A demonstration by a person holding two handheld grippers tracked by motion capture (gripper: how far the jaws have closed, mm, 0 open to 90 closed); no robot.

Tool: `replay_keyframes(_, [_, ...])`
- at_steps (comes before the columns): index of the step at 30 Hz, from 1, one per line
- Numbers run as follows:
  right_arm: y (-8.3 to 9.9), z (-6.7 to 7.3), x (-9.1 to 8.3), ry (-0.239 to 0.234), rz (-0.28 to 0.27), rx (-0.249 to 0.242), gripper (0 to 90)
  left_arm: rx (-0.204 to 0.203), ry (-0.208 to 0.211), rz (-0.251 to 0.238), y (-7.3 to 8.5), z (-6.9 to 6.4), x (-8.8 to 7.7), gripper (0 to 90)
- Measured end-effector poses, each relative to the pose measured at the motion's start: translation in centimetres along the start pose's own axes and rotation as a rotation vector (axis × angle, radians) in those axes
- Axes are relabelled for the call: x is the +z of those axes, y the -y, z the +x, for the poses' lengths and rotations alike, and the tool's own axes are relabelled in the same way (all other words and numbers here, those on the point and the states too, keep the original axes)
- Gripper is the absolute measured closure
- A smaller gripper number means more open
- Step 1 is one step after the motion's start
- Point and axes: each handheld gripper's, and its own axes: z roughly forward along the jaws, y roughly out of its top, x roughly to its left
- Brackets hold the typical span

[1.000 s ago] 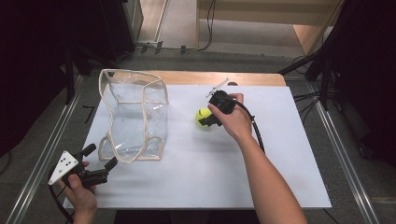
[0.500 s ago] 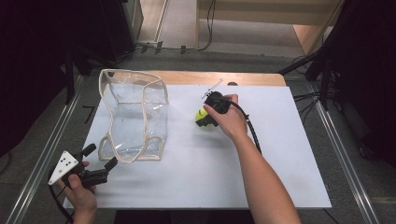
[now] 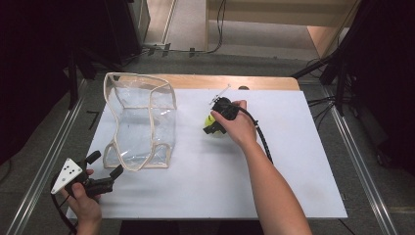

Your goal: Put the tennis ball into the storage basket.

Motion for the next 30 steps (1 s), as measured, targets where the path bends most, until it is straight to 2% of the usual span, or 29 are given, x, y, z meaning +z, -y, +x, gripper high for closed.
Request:
replay_keyframes(11, [-0.07, 0.32, 0.54, 0.027, -0.003, 0.008, 0.0, 0.001, 0.000, -0.002, -0.01, 0.02, -0.02, 0.0])
replay_keyframes(13, [-0.11, 0.40, 0.54, 0.054, -0.003, 0.000, 7.6, 0.000, 0.000, -0.003, 0.00, 0.02, -0.03, 0.0])
replay_keyframes(17, [0.00, 0.47, 0.76, 0.052, 0.007, -0.003, 8.2, 0.000, 0.000, -0.003, 0.00, 0.03, -0.04, 0.0])
replay_keyframes(18, [0.07, 0.55, 0.89, 0.061, 0.008, -0.003, 13.1, 0.000, 0.000, -0.003, 0.00, 0.04, -0.04, 0.0])
replay_keyframes(21, [0.06, 0.62, 0.97, 0.072, 0.010, -0.004, 15.3, 0.000, -0.001, -0.002, 0.00, 0.03, -0.03, 0.0])
replay_keyframes(23, [-0.06, 0.61, 0.83, 0.101, 0.005, -0.010, 22.9, 0.001, -0.001, -0.001, 0.01, 0.01, -0.06, 0.0])
replay_keyframes(24, [-0.12, 0.51, 0.80, 0.085, 0.009, -0.005, 23.1, 0.002, -0.001, -0.002, 0.02, 0.00, -0.05, 0.0])
replay_keyframes(30, [-0.04, 0.54, 0.62, 0.069, 0.020, -0.020, 23.2, 0.002, 0.000, -0.001, 0.02, 0.01, -0.06, 0.0])
